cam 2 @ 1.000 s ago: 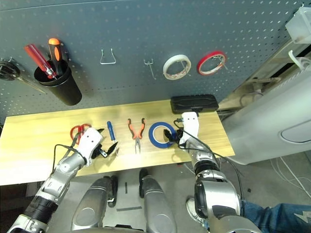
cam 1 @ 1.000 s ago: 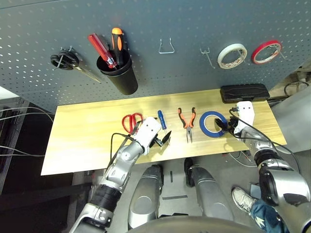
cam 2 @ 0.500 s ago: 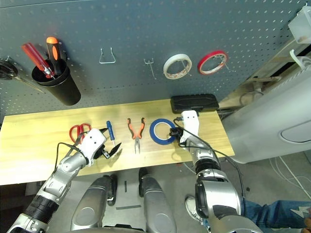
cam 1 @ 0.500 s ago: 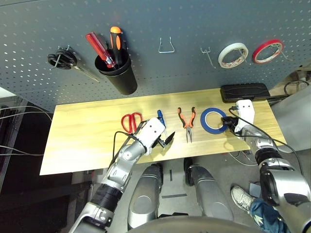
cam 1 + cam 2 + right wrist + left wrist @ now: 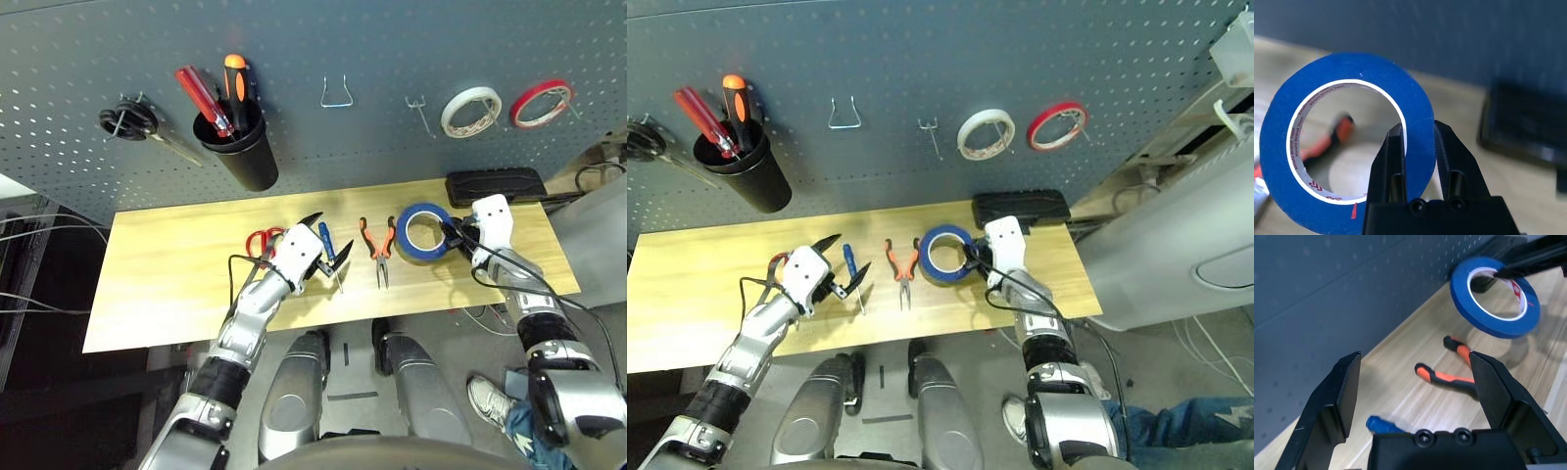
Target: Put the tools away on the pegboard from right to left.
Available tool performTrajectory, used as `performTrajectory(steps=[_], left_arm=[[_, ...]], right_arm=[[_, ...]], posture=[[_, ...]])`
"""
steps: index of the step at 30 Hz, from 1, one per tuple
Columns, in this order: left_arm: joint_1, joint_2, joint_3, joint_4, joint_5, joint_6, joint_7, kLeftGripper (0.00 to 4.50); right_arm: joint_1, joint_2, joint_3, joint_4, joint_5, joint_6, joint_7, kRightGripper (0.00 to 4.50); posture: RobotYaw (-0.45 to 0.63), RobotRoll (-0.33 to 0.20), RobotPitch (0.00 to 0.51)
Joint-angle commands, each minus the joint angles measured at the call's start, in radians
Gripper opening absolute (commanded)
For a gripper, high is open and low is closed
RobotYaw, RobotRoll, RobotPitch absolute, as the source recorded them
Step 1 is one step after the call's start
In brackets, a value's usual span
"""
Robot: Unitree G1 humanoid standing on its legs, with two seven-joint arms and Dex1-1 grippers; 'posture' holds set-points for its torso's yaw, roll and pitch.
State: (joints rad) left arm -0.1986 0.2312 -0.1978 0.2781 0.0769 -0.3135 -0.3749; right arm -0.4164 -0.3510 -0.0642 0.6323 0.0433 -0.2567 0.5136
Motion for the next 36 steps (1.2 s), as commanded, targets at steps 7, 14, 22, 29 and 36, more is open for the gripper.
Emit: performTrajectory(steps=[7, 14, 22, 29, 36], left_arm=[[0.005, -0.013, 0.001, -0.017, 0.002, -0.035, 0.003, 4.50], [-0.016, -0.013, 0.013, -0.028, 0.002, -0.046, 0.016, 4.50], [-0.020, -0.011, 0.019, -0.032, 0.007, -0.054, 0.021, 4.50], [-0.032, -0.009, 0.022, -0.018, 0.010, -0.066, 0.025, 4.50], [-0.041, -0.005, 0.022, -0.002, 0.012, -0.078, 0.024, 4.50]], right_arm=[[-0.030, -0.019, 0.021, -0.047, -0.025, -0.159, -0.003, 0.74], [-0.060, -0.033, 0.052, -0.032, -0.053, -0.309, 0.004, 0.74], [-0.069, -0.063, 0.084, -0.075, -0.109, -0.478, -0.013, 0.74], [-0.067, -0.079, 0.090, -0.128, -0.140, -0.558, -0.058, 0.74], [-0.089, -0.087, 0.063, -0.158, -0.160, -0.585, -0.138, 0.74]], posture=[[0.11, 0.000, 0.221], [0.11, 0.000, 0.229], [0.10, 0.000, 0.234], [0.10, 0.000, 0.230], [0.09, 0.000, 0.222]])
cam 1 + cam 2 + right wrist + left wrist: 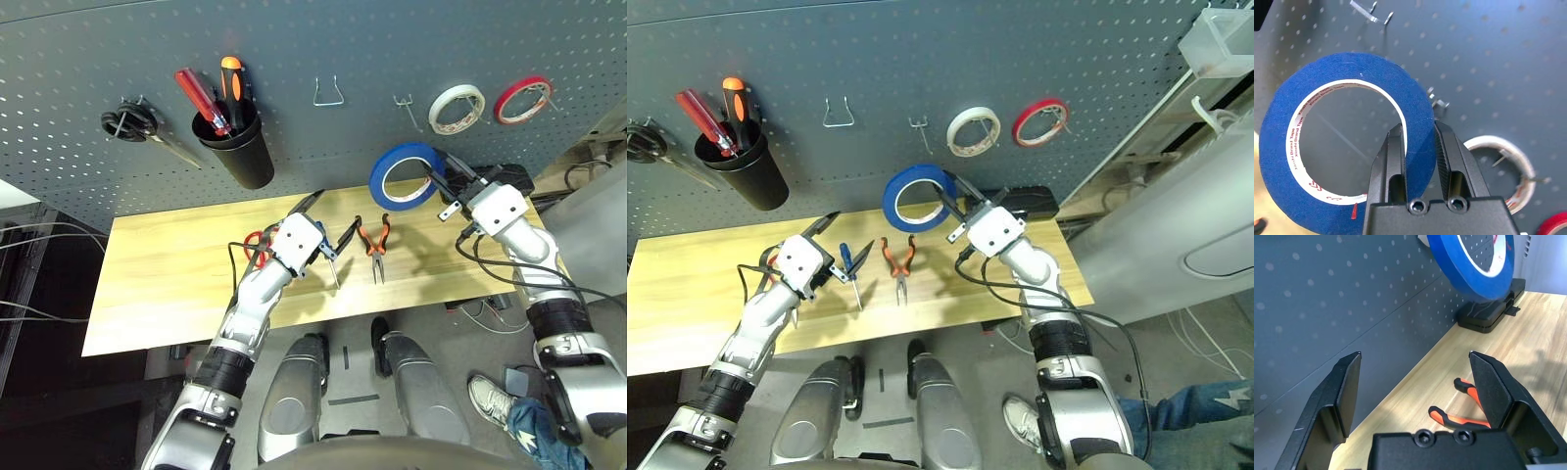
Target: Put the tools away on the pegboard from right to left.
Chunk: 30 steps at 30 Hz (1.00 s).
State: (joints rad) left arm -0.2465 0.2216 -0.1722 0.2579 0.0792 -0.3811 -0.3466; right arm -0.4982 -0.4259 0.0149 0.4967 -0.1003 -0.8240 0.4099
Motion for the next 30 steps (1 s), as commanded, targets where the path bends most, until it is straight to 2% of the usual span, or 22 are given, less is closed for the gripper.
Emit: performTrajectory(steps=[1, 8, 19, 23, 30], left_arm=[[0.006, 0.004, -0.004, 0.020, 0.009, -0.011, -0.005, 4.50], [-0.004, 0.007, -0.004, 0.032, 0.009, -0.020, -0.008, 4.50], [-0.014, 0.004, -0.004, 0.043, 0.011, -0.008, -0.003, 4.50], [-0.009, 0.004, -0.005, 0.037, 0.011, 0.002, -0.004, 4.50], [-0.001, 0.013, 0.001, 0.035, 0.007, 0.012, -0.007, 4.50]], right_arm=[[-0.009, -0.013, -0.017, -0.021, -0.017, -0.015, -0.043, 0.74], [-0.080, -0.010, -0.041, 0.004, -0.025, 0.067, -0.125, 0.74], [-0.187, 0.036, 0.010, 0.130, -0.084, 0.235, -0.161, 0.74], [-0.186, 0.060, 0.006, 0.139, -0.041, 0.249, -0.147, 2.09], [-0.017, 0.053, 0.026, 0.008, 0.034, 0.298, -0.026, 4.48]], posture=[[0.09, 0.000, 0.220], [0.09, 0.000, 0.216], [0.11, 0.000, 0.220], [0.12, 0.000, 0.223], [0.11, 0.000, 0.231]])
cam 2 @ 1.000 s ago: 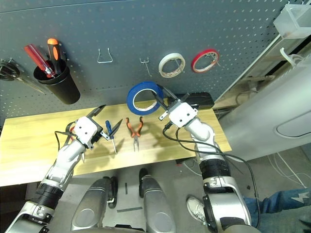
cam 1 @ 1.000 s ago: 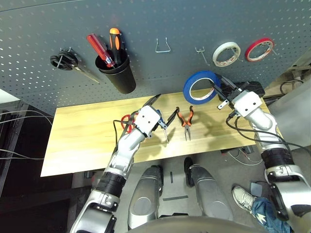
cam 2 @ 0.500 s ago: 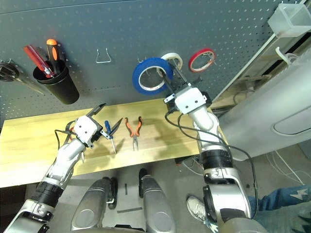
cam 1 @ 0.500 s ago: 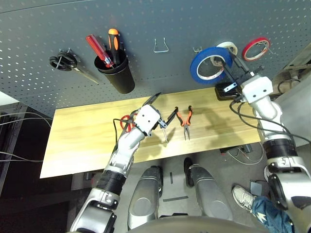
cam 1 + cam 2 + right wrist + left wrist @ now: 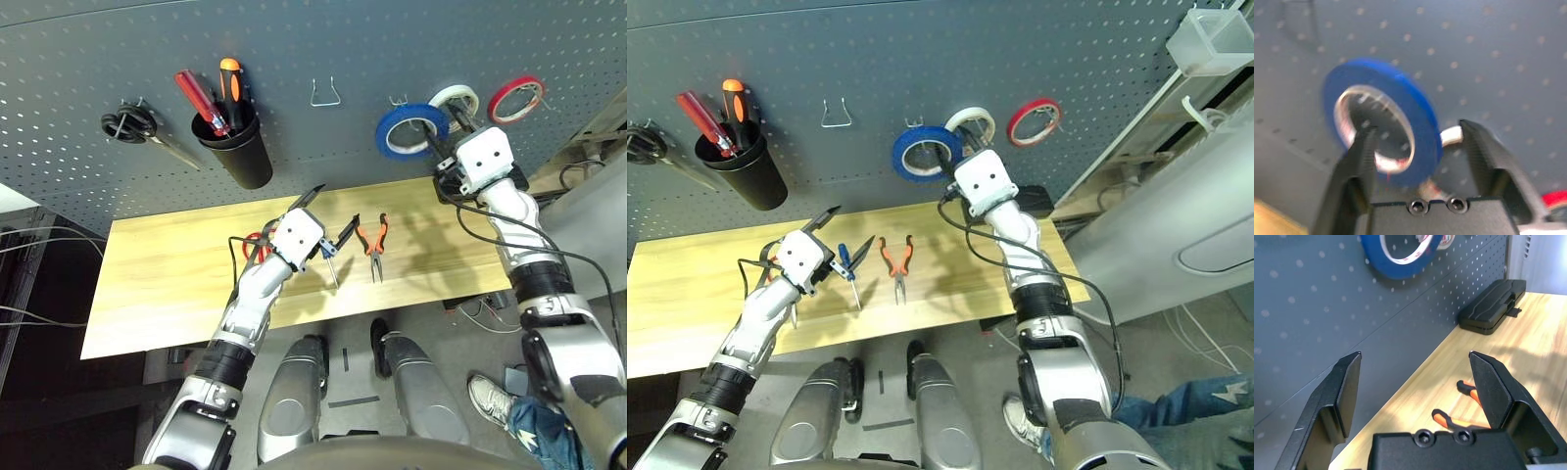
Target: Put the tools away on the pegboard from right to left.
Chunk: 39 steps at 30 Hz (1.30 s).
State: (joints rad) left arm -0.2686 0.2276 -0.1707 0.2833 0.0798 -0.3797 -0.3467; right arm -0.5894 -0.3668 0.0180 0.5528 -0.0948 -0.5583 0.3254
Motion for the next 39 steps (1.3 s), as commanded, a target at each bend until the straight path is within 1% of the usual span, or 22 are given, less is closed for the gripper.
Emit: performTrajectory(steps=[1, 3, 6, 10, 14, 18, 20, 24, 29, 34, 39], left_arm=[[0.022, 0.008, -0.001, 0.011, 0.006, 0.011, -0.007, 4.50], [0.021, 0.009, -0.002, 0.016, 0.006, 0.012, -0.008, 4.50], [0.020, 0.009, -0.005, 0.023, 0.005, 0.016, -0.013, 4.50], [0.017, 0.009, -0.007, 0.044, 0.007, 0.023, -0.019, 4.50], [0.012, 0.010, -0.013, 0.075, 0.018, 0.020, -0.019, 4.50], [0.008, 0.008, -0.015, 0.083, 0.020, 0.031, -0.021, 4.50], [0.004, 0.008, -0.020, 0.085, 0.023, 0.047, -0.027, 4.50], [0.000, 0.013, -0.038, 0.081, 0.031, 0.110, -0.056, 4.50], [-0.001, 0.032, -0.083, 0.076, 0.059, 0.227, -0.120, 4.50], [-0.005, 0.028, -0.087, 0.069, 0.061, 0.299, -0.121, 4.50], [0.002, 0.024, -0.096, 0.060, 0.063, 0.347, -0.122, 4.50]], right_arm=[[0.099, -0.007, 0.028, -0.067, 0.032, 0.045, 0.073, 4.49], [0.137, -0.002, 0.035, -0.090, 0.042, 0.092, 0.103, 4.49], [0.162, 0.008, 0.043, -0.092, 0.047, 0.155, 0.132, 4.49], [0.164, 0.035, 0.052, -0.068, 0.059, 0.294, 0.151, 4.49], [0.118, 0.098, 0.033, -0.014, 0.089, 0.485, 0.135, 4.49], [0.050, 0.170, -0.009, 0.038, 0.152, 0.682, 0.112, 4.49], [0.013, 0.196, -0.024, 0.073, 0.169, 0.745, 0.098, 4.49], [-0.051, 0.228, -0.034, 0.148, 0.179, 0.830, 0.077, 4.49], [-0.098, 0.258, -0.065, 0.223, 0.193, 0.935, 0.019, 4.49], [-0.125, 0.281, -0.088, 0.275, 0.200, 0.984, -0.022, 4.49], [-0.152, 0.294, -0.088, 0.328, 0.195, 0.995, -0.048, 4.49]], posture=[[0.11, 0.000, 0.231], [0.11, 0.000, 0.232], [0.10, 0.000, 0.234], [0.10, 0.000, 0.235], [0.11, 0.000, 0.235], [0.12, 0.000, 0.239], [0.13, 0.000, 0.242], [0.14, 0.000, 0.246], [0.15, 0.000, 0.258], [0.16, 0.000, 0.266], [0.16, 0.000, 0.272]])
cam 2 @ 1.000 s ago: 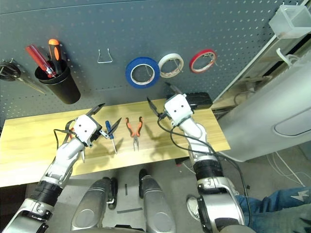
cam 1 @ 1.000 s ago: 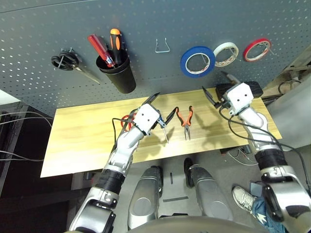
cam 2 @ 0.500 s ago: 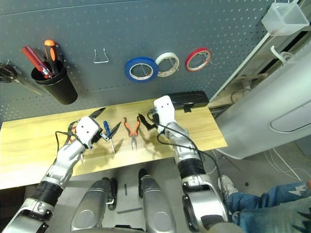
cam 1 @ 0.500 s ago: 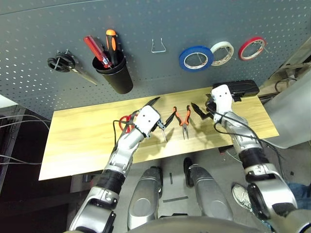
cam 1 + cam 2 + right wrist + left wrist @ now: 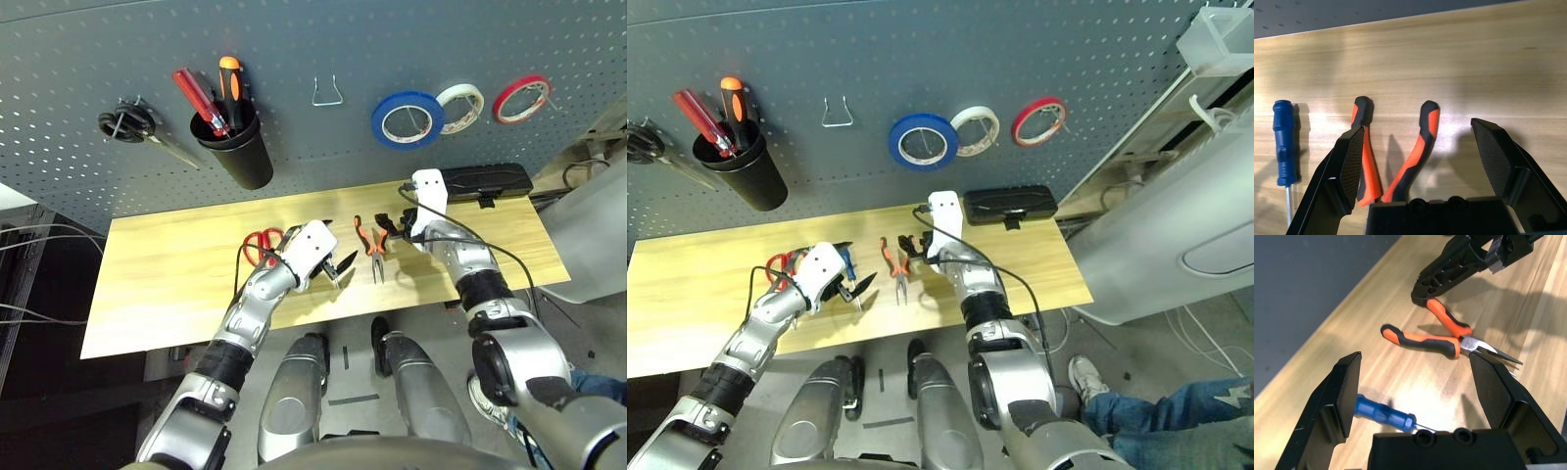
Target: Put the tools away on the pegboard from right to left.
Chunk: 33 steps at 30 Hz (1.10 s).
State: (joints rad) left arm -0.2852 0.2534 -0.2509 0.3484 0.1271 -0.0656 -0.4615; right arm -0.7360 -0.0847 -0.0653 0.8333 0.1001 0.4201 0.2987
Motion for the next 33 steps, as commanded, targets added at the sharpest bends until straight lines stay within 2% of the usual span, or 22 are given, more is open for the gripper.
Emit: performTrajectory(steps=[1, 12, 15, 25, 26, 33], left_arm=[[0.021, -0.001, -0.018, -0.007, 0.016, 0.041, -0.008, 4.50], [0.048, 0.011, -0.017, -0.038, 0.008, 0.083, -0.020, 4.50], [0.044, 0.014, -0.013, -0.037, 0.006, 0.085, -0.019, 4.50], [0.046, 0.025, -0.002, -0.033, 0.006, 0.072, -0.005, 4.50], [0.047, 0.026, 0.003, -0.033, 0.006, 0.062, 0.004, 4.50], [0.047, 0.013, 0.108, -0.044, -0.029, -0.095, 0.119, 4.50]], right_arm=[[-0.013, 0.014, -0.004, 0.063, -0.002, 0.021, -0.030, 4.49], [-0.095, 0.027, -0.044, 0.235, 0.013, 0.050, -0.134, 4.49], [-0.113, 0.031, -0.057, 0.268, 0.014, 0.046, -0.143, 3.88], [-0.142, 0.027, -0.071, 0.331, 0.007, 0.032, -0.143, 0.43], [-0.145, 0.026, -0.070, 0.333, 0.006, 0.031, -0.140, 0.25], [-0.138, 0.016, 0.012, 0.247, -0.041, -0.029, -0.008, 0.25]], posture=[[0.17, 0.000, 0.274], [0.20, 0.000, 0.273], [0.20, 0.000, 0.269], [0.22, 0.000, 0.249], [0.22, 0.000, 0.246], [0.21, 0.000, 0.235]])
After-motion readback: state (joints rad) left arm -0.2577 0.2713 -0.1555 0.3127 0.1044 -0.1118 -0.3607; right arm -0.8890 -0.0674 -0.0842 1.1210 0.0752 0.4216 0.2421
